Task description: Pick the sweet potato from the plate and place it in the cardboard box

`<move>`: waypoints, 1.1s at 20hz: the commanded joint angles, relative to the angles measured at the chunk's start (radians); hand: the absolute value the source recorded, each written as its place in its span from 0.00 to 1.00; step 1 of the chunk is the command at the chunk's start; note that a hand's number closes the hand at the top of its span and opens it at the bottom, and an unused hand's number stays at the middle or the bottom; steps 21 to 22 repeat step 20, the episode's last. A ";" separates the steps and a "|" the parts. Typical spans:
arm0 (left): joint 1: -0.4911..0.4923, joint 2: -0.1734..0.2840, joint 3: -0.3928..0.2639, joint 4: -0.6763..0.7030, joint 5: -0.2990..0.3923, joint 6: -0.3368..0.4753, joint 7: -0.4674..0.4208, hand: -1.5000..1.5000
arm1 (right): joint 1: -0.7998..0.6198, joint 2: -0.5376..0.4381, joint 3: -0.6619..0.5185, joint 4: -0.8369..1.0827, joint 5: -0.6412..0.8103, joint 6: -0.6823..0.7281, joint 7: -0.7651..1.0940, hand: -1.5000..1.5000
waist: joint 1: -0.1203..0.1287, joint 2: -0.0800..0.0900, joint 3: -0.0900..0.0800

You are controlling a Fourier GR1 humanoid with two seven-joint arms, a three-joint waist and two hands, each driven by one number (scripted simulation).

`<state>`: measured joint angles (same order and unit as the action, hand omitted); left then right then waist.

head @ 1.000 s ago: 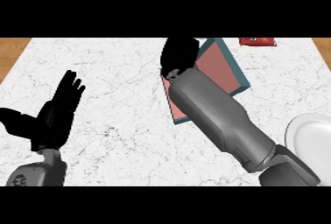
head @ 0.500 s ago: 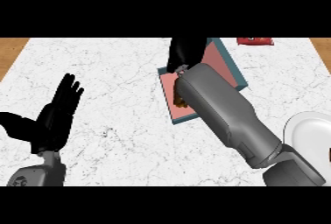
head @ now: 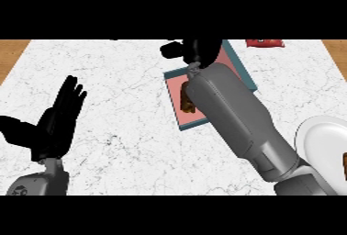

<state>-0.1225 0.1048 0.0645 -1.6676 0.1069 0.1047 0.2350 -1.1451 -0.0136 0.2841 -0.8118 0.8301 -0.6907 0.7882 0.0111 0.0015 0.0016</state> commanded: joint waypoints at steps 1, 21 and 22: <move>0.015 -0.008 -0.006 0.008 0.008 -0.014 -0.018 0.50 | 0.071 0.013 -0.062 -0.132 -0.117 -0.184 -0.027 0.00 | 0.004 0.001 0.000; 0.073 0.008 0.030 -0.001 0.020 -0.046 -0.050 0.50 | 0.662 -0.090 -0.112 -0.790 -0.220 -0.113 -0.265 0.00 | -0.014 -0.004 -0.002; 0.073 0.008 0.030 -0.001 0.020 -0.046 -0.050 0.50 | 0.662 -0.090 -0.112 -0.790 -0.220 -0.113 -0.265 0.00 | -0.014 -0.004 -0.002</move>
